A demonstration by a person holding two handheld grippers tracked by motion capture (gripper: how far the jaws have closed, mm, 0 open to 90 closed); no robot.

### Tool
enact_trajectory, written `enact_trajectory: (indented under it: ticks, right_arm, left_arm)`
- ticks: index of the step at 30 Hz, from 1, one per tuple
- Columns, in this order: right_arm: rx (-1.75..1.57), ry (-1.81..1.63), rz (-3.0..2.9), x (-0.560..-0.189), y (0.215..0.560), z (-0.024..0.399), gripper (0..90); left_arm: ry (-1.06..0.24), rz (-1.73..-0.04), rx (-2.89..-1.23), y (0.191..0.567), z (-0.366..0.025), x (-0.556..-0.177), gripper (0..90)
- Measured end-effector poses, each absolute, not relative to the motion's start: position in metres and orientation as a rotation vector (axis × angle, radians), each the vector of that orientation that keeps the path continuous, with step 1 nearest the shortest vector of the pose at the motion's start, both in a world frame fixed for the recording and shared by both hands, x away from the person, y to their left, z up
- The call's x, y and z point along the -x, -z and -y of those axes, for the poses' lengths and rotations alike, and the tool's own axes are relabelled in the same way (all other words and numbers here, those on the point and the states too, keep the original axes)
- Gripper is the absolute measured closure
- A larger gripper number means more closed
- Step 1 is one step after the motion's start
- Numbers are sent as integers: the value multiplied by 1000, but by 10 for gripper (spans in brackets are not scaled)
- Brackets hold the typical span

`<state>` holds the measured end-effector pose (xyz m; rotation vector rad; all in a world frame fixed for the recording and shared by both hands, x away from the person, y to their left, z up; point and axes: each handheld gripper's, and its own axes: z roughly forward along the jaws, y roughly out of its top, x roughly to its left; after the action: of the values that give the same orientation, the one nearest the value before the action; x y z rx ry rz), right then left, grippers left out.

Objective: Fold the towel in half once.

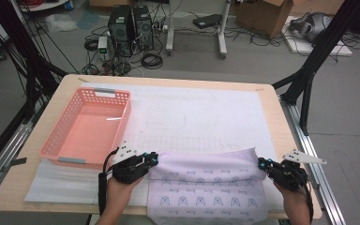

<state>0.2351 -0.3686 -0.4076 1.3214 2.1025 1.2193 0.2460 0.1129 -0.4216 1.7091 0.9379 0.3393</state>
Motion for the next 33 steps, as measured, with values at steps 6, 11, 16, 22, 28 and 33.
enact_trajectory:
  ticks: [6,11,16,22,28,33]
  right_arm:
    - [-1294,-1234,-2128,-208,408,371,865]
    - [-1314,-1148,-2213,-195,416,370,865]
    - [-1369,-1115,-2228,-190,420,374,675]
    - [-1317,-1262,-2081,-191,401,377,624]
    - [-1254,-1189,-2223,-212,407,354,714]
    - [-1329,-1105,-2248,-245,430,351,657]
  left_arm:
    - [-330,-900,-1726,421,-120,-217,821]
    - [-287,-895,-1781,433,-120,-198,824]
    - [-240,-923,-1826,444,-120,-195,646]
    - [-301,-934,-1744,434,-125,-216,489]
    - [-303,-940,-1771,440,-118,-241,495]
    - [-315,-964,-1791,447,-112,-252,481]
